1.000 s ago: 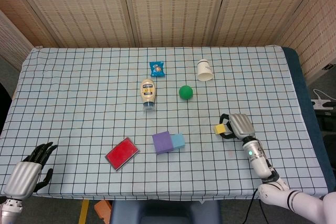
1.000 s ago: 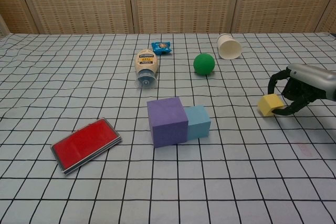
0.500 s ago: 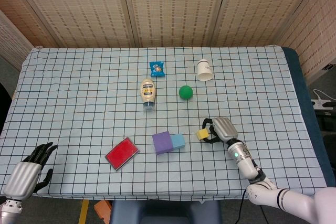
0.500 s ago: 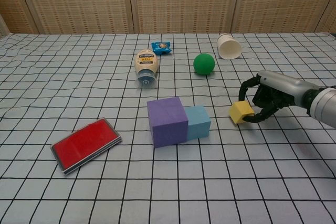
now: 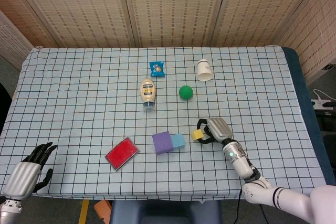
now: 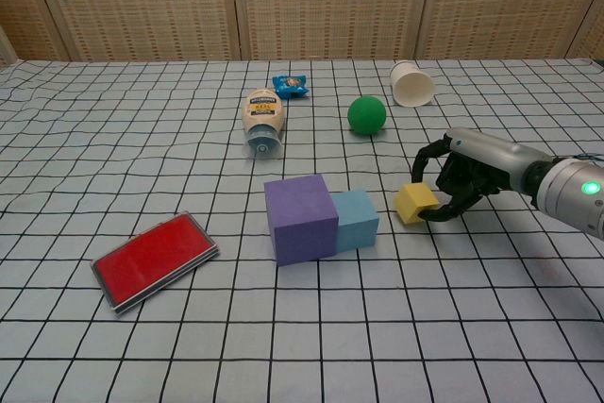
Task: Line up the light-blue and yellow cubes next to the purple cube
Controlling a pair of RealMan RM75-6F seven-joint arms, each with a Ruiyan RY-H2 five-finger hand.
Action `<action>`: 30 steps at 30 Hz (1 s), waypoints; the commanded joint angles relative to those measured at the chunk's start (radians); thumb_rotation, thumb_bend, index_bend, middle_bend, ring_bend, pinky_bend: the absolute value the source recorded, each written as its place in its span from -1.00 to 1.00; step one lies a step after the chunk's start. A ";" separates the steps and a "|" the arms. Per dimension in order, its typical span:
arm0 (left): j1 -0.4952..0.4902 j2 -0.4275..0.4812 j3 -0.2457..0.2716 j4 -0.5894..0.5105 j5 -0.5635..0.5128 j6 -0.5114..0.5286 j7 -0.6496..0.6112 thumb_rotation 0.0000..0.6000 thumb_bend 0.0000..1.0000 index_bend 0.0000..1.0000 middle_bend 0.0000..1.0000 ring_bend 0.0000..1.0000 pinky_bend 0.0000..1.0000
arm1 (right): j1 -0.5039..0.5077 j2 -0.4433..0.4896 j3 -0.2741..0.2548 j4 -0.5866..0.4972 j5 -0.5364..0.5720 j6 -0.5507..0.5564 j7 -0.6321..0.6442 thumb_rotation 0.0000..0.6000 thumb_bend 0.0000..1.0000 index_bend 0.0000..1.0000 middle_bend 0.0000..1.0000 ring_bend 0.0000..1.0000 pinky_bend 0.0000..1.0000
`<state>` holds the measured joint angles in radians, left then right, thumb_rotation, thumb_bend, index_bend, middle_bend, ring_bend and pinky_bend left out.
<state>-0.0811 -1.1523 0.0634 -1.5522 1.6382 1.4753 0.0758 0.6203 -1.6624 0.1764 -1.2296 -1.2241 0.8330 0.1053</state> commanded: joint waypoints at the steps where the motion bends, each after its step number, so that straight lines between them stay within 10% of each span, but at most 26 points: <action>1: 0.000 0.000 0.000 0.000 0.001 -0.001 0.001 1.00 0.03 -0.76 -0.85 -0.83 -0.20 | 0.002 0.002 0.000 -0.010 0.005 -0.002 -0.007 1.00 -0.74 0.24 0.87 0.67 0.84; 30: -0.001 0.001 0.001 0.001 0.003 0.000 -0.002 1.00 0.03 -0.76 -0.85 -0.83 -0.20 | 0.037 -0.036 0.003 -0.009 0.026 -0.039 0.006 1.00 -0.74 0.24 0.86 0.67 0.84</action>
<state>-0.0821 -1.1516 0.0644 -1.5513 1.6418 1.4756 0.0738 0.6571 -1.6978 0.1797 -1.2394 -1.1979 0.7943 0.1107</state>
